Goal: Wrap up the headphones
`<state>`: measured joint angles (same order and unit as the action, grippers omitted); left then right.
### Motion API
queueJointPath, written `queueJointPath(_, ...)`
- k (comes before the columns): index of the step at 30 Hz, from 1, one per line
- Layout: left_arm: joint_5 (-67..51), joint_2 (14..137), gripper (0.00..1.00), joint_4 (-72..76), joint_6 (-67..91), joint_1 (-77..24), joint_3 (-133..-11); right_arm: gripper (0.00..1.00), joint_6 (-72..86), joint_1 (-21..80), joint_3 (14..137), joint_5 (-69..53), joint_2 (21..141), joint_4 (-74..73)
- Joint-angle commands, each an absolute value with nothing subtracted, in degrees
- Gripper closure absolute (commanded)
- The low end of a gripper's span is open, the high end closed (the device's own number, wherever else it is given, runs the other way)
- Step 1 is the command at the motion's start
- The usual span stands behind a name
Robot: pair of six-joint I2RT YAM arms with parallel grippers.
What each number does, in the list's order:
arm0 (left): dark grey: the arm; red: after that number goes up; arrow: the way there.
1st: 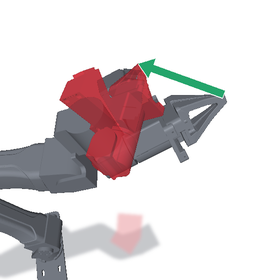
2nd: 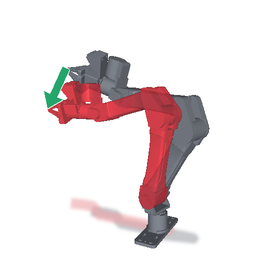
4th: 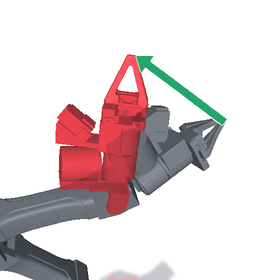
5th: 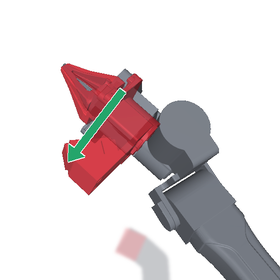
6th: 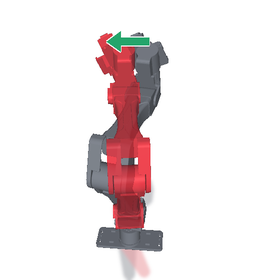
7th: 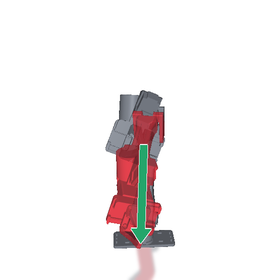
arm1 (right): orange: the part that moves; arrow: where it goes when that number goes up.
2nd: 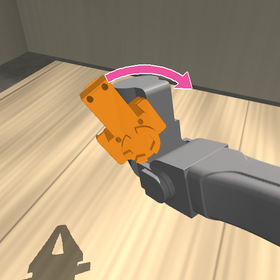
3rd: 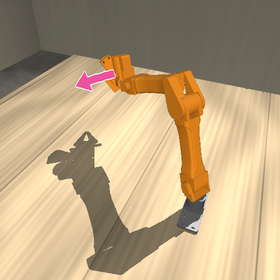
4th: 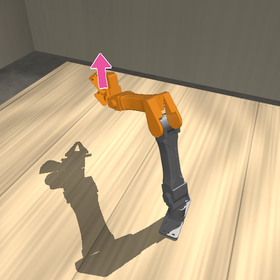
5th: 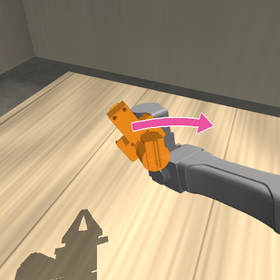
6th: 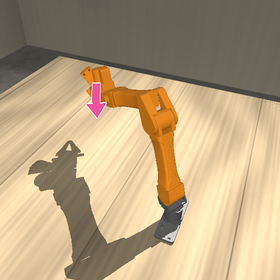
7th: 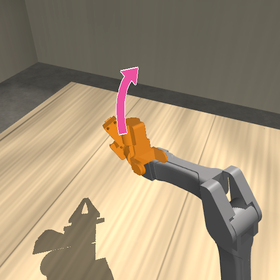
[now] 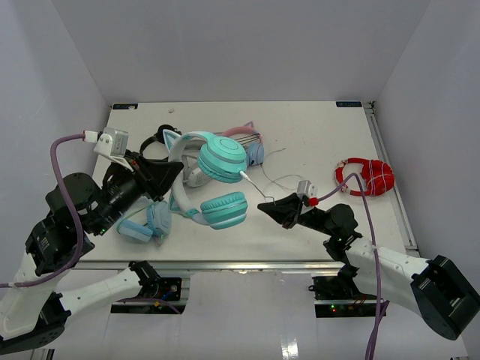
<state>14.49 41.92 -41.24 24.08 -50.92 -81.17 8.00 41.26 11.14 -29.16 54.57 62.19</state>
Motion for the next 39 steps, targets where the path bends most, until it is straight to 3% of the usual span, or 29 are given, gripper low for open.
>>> queueJointPath(1,7.61,40.40,1.00,-30.81,29.39,-51.11,-80.60,0.90,9.35,41.70,10.56,-30.01,55.68,68.69)
queueJointPath(16,-20.06,42.71,1.00,-19.27,31.94,-51.06,-70.44,0.92,10.11,42.98,15.54,-30.42,64.35,68.34)
queueJointPath(26,-40.30,44.98,1.00,-23.26,26.50,-51.06,-65.31,0.92,0.85,42.10,28.65,-21.64,66.96,46.95)
queueJointPath(33,-40.82,47.38,1.00,-29.99,21.91,-51.06,-61.50,0.92,-5.08,38.84,42.61,-19.46,68.44,29.93)
queueJointPath(39,-32.54,51.91,1.00,-36.21,18.14,-51.06,-59.81,0.92,-8.71,37.88,53.41,-18.52,69.46,15.25)
